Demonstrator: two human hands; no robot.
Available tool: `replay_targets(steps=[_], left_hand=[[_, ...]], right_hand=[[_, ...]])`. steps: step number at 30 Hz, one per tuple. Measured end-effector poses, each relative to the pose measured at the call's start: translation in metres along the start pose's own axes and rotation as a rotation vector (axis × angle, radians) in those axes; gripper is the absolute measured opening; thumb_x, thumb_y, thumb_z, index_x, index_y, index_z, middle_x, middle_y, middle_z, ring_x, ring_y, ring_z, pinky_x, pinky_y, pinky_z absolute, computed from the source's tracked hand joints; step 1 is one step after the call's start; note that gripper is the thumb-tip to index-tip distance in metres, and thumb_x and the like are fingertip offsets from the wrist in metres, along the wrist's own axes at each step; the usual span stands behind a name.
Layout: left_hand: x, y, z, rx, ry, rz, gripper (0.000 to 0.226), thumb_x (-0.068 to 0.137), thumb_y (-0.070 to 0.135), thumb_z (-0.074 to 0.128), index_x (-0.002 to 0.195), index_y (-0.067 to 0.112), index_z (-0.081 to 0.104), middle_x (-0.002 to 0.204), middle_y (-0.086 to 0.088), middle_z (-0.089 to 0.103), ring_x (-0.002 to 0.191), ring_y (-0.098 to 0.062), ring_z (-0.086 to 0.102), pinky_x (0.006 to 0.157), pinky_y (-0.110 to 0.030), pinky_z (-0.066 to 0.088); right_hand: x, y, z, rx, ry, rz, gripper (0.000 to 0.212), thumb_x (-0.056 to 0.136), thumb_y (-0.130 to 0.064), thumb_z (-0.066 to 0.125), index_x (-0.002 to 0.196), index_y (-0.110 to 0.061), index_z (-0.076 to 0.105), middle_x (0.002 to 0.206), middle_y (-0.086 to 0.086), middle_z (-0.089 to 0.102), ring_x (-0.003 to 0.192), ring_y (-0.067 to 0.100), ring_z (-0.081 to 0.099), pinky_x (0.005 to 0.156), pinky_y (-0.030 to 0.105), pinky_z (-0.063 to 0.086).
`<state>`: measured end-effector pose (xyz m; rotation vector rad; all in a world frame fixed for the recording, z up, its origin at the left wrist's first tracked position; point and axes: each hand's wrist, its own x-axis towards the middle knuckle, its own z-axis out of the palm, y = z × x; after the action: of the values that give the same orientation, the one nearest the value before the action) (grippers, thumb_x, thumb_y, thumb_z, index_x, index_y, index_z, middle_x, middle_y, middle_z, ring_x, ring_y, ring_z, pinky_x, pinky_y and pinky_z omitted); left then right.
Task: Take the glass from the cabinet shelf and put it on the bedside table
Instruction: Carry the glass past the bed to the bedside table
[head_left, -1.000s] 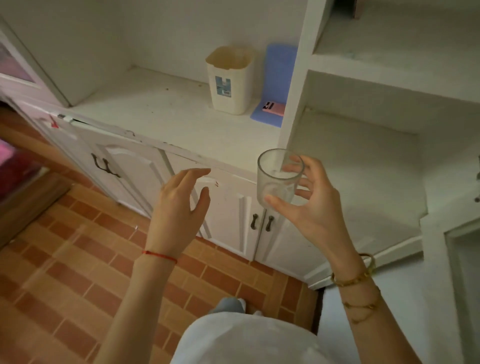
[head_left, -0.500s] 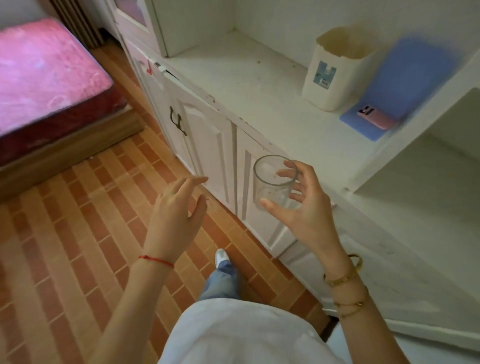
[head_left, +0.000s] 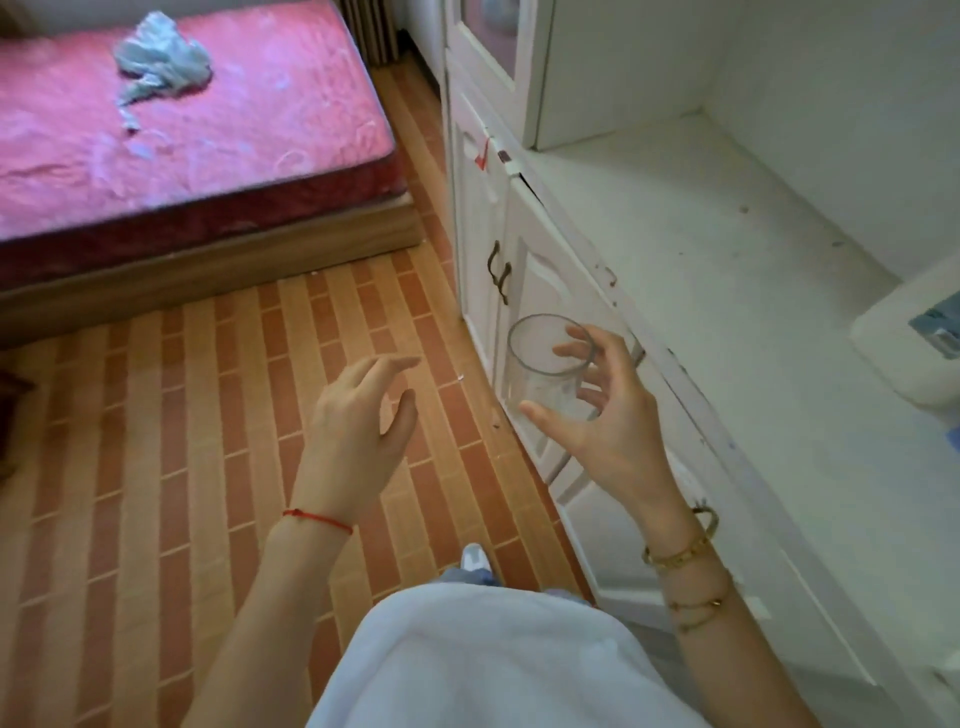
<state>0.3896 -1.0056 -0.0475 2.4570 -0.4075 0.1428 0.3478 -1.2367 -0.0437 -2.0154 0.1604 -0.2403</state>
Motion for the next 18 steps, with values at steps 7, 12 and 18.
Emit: replay_targets(steps=[7, 12, 18], left_hand=[[0.058, -0.056, -0.024, 0.061, 0.112, -0.106, 0.029, 0.095, 0.016, 0.056, 0.124, 0.019, 0.06, 0.119, 0.003, 0.063, 0.111, -0.014, 0.059, 0.096, -0.029, 0.048], [0.103, -0.092, -0.027, 0.044, 0.158, -0.18, 0.03, 0.095, 0.015, 0.055, 0.124, 0.018, 0.061, 0.121, 0.002, 0.064, 0.114, -0.015, 0.06, 0.097, -0.032, 0.05], [0.176, -0.136, -0.029, 0.054, 0.202, -0.262, 0.029, 0.095, 0.014, 0.056, 0.123, 0.015, 0.062, 0.118, 0.001, 0.065, 0.112, -0.014, 0.06, 0.097, -0.031, 0.049]], right_hand=[[0.092, -0.012, 0.055, 0.06, -0.121, -0.041, 0.075, 0.07, -0.021, 0.087, 0.133, -0.025, 0.047, 0.123, -0.013, 0.06, 0.106, -0.014, 0.056, 0.084, 0.002, 0.043], [0.158, -0.017, 0.089, 0.063, -0.194, -0.073, 0.072, 0.069, -0.02, 0.087, 0.13, -0.028, 0.049, 0.122, -0.013, 0.06, 0.108, -0.007, 0.057, 0.088, 0.007, 0.045], [0.258, -0.015, 0.135, 0.074, -0.266, -0.101, 0.071, 0.068, -0.027, 0.085, 0.128, -0.033, 0.047, 0.121, -0.016, 0.061, 0.107, -0.003, 0.06, 0.084, 0.007, 0.046]])
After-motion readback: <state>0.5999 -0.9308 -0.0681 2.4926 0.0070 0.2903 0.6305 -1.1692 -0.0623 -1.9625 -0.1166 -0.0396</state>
